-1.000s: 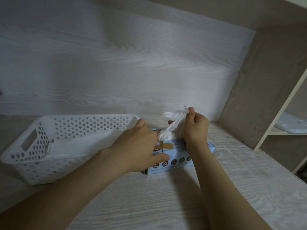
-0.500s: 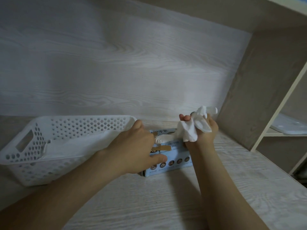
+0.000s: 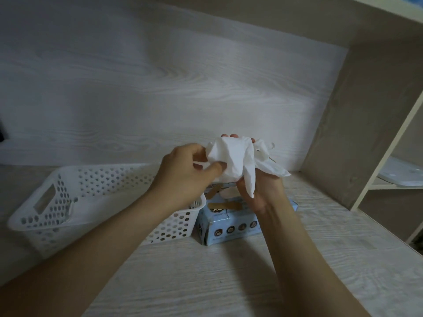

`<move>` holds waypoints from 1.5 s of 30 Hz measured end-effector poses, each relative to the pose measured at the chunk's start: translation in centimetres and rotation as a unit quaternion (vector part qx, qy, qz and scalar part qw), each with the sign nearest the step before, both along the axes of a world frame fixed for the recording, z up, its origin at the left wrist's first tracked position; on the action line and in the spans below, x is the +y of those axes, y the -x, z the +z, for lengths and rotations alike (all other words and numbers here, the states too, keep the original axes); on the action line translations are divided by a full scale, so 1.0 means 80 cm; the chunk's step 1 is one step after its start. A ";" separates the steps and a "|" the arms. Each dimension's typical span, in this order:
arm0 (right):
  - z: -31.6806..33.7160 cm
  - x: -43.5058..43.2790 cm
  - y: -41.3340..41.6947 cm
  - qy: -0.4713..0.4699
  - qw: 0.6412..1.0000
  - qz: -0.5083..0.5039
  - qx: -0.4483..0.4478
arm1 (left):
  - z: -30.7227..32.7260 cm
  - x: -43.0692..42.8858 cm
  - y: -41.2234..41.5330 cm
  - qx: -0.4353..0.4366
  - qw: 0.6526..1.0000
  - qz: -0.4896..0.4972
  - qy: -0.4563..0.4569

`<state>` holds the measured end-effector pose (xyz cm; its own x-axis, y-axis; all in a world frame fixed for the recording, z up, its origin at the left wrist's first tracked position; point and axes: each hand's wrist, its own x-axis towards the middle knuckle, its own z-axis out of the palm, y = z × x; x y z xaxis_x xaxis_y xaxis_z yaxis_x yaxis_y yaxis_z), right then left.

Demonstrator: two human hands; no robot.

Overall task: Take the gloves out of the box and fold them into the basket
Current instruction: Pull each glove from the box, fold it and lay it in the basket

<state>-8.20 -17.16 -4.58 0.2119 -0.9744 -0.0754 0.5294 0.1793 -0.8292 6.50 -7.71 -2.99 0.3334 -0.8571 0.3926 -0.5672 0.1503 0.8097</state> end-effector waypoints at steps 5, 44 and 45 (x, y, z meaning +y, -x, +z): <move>0.008 0.007 -0.007 0.068 0.979 0.127 -0.147 | 0.003 -0.005 -0.006 0.197 0.979 -0.007 0.049; 0.016 0.040 -0.021 0.207 0.912 0.257 0.245 | 0.009 0.045 -0.090 0.158 0.985 0.071 -0.009; 0.016 0.041 -0.025 0.206 0.914 0.245 0.251 | 0.006 0.049 -0.095 0.130 0.987 0.096 -0.001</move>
<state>-6.21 -13.89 -3.28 0.6689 -0.7402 0.0681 0.0028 -0.0890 -0.9960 14.10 -3.80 -2.51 0.5794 -0.7691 0.2698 -0.3573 0.0579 0.9322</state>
